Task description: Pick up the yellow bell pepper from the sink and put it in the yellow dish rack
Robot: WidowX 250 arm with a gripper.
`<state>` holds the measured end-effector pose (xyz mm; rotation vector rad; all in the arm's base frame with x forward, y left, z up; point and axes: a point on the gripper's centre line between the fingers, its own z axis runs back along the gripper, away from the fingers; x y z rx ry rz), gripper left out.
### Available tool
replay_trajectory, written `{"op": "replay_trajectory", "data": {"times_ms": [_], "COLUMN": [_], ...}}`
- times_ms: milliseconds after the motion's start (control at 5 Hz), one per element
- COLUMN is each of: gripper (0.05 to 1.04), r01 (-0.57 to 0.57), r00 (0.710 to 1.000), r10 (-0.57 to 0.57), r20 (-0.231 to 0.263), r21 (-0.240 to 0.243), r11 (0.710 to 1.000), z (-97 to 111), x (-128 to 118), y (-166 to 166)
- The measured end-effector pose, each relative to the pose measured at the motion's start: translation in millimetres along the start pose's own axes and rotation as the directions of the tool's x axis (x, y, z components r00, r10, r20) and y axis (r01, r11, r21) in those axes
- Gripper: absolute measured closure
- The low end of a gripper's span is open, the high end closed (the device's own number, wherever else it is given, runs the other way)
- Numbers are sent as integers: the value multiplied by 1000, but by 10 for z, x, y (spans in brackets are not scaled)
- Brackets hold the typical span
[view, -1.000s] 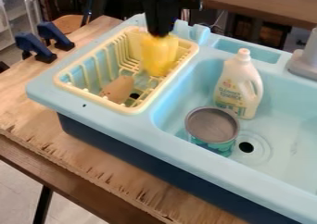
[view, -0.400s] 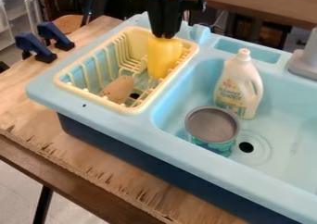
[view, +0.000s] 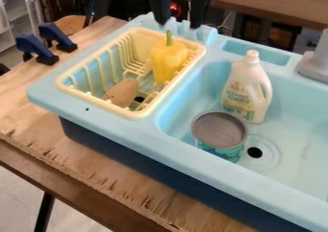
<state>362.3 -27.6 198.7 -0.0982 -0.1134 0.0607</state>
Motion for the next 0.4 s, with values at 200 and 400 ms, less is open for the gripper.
{"op": "replay_trajectory", "data": {"times_ms": [200, 400], "gripper": [75, 78], "r01": [73, 144], "r00": [997, 989], "r10": [-72, -142], "r20": [-13, -45], "r21": [21, 52], "r11": [997, 988], "z": [169, 358], "x": [-137, -222], "y": [-163, -336]}}
